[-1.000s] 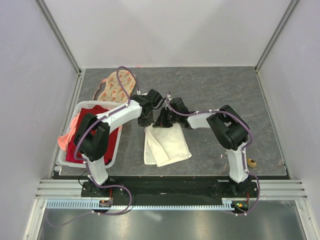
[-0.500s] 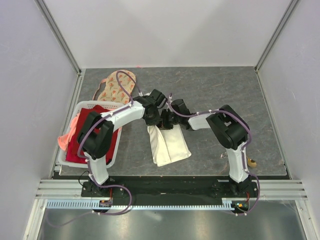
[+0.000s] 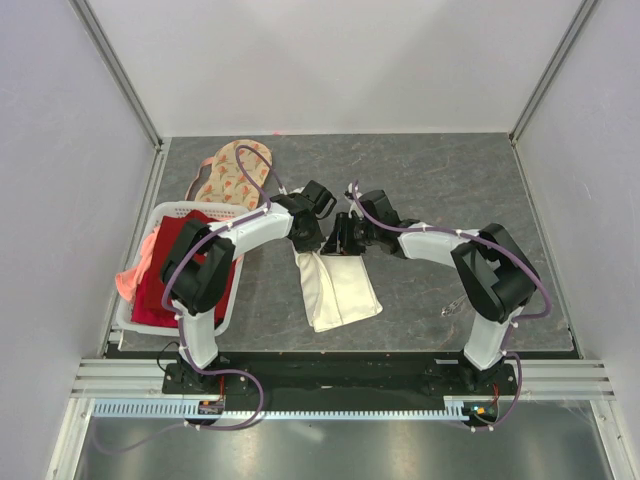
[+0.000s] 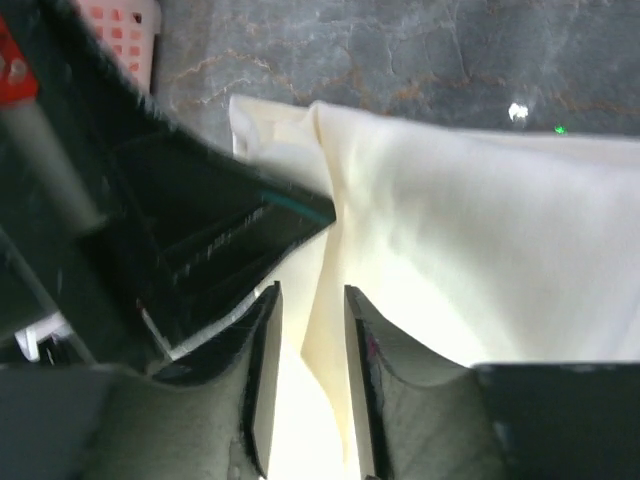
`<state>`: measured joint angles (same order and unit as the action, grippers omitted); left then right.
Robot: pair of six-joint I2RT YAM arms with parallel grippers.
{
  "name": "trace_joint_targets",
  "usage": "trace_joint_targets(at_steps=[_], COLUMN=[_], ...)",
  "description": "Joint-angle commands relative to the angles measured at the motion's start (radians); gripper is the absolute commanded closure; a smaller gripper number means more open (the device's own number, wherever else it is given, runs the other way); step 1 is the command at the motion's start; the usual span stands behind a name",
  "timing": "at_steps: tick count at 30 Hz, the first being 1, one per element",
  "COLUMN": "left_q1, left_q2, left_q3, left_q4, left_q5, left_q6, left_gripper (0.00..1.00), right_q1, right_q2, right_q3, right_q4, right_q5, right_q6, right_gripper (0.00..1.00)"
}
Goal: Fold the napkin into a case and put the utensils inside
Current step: Fold the lower triangle-folded napkin at the center of the board.
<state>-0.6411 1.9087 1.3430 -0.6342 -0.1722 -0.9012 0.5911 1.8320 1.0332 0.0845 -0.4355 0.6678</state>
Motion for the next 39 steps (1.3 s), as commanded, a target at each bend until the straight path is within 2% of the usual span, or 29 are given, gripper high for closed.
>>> trace_joint_targets(at_steps=[1,10,16,18,19,23,32,37,38,39], left_q1=[-0.002,-0.002,-0.002,-0.002,-0.002,-0.002,-0.002,-0.002,-0.002,-0.002], left_q2=[0.012,0.042,0.049,0.052,0.052,0.053,0.067,0.067,0.067,0.067], left_q3=[0.007,0.033,0.033,0.035,0.036,0.038,0.054,0.059,0.061,0.061], left_q4=[0.036,0.034,0.034,0.034,0.034,0.034,0.033,0.033,0.034,0.034], left_q5=[-0.001,0.0,-0.004,-0.006,-0.003,-0.004,-0.001,0.002,0.003,0.005], left_q6=[-0.036,-0.038,-0.045,-0.044,-0.045,-0.044,-0.044,-0.042,-0.041,-0.039], left_gripper=[0.98,0.98,0.98,0.98,0.98,0.98,0.98,0.98,0.98,0.98], right_q1=[-0.002,0.064,0.203,0.226,0.243,0.253,0.285,0.288,0.288,0.286], right_q2=[-0.072,-0.249,-0.312,-0.316,-0.326,-0.33,-0.272,-0.252,-0.251,-0.252], right_q3=[-0.059,-0.225,-0.278,-0.288,-0.3,-0.326,-0.335,-0.34,-0.343,-0.352], right_q4=[-0.04,-0.031,-0.015,-0.011,-0.008,-0.009,0.099,0.1,0.1,0.1], right_q5=[-0.014,-0.028,0.004,0.02,0.036,0.066,0.024,0.029,0.034,0.037], right_q6=[-0.068,-0.028,0.052,0.065,0.072,0.079,0.131,0.138,0.139,0.139], right_gripper=[0.55,0.37,0.34,0.32,0.28,0.26,0.4,0.46,0.49,0.59])
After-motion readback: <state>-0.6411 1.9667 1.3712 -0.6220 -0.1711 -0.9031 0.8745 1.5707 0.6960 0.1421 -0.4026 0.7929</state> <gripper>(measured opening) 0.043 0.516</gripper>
